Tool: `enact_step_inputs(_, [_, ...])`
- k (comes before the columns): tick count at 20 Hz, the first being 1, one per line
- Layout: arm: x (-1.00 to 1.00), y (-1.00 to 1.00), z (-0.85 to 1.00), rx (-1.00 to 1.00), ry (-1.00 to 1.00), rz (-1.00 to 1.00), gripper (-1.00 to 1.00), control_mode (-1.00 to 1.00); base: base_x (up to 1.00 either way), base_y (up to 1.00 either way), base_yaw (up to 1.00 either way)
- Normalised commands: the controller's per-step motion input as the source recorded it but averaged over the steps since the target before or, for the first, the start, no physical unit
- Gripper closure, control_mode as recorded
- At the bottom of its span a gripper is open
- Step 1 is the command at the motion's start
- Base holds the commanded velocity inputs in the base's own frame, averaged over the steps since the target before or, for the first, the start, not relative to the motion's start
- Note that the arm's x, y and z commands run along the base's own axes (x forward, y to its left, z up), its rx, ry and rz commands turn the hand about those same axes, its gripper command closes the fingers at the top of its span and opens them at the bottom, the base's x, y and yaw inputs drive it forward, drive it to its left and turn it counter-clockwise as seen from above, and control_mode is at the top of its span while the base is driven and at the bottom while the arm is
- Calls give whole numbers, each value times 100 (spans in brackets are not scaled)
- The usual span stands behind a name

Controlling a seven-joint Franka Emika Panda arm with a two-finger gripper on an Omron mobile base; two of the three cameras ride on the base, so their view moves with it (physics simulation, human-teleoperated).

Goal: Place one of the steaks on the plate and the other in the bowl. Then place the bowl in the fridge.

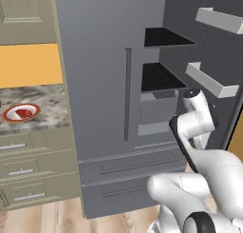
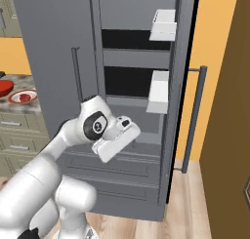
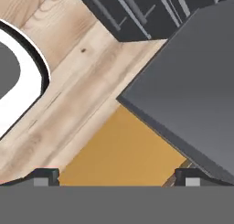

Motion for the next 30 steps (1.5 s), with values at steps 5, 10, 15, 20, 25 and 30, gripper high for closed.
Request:
enact_step_inputs(5, [16,8,2,49,-51,-68,-100,-100,0,0,0])
enact_step_inputs(10, [7,41,-4,29,-34,-66,-100,-100,0,0,0])
enact_step_inputs(15, [0,98,41,25,-51,-41,-100,-100,0,0,0])
enact_step_inputs(20, [1,97,37,-13,-31,-9,-100,-100,0,0,0])
enact_step_inputs(25, [7,84,70,-24,-15,-17,-100,-100,0,0,0])
enact_step_inputs(30, [29,20,28,12,0,-15,-100,-100,0,0,0])
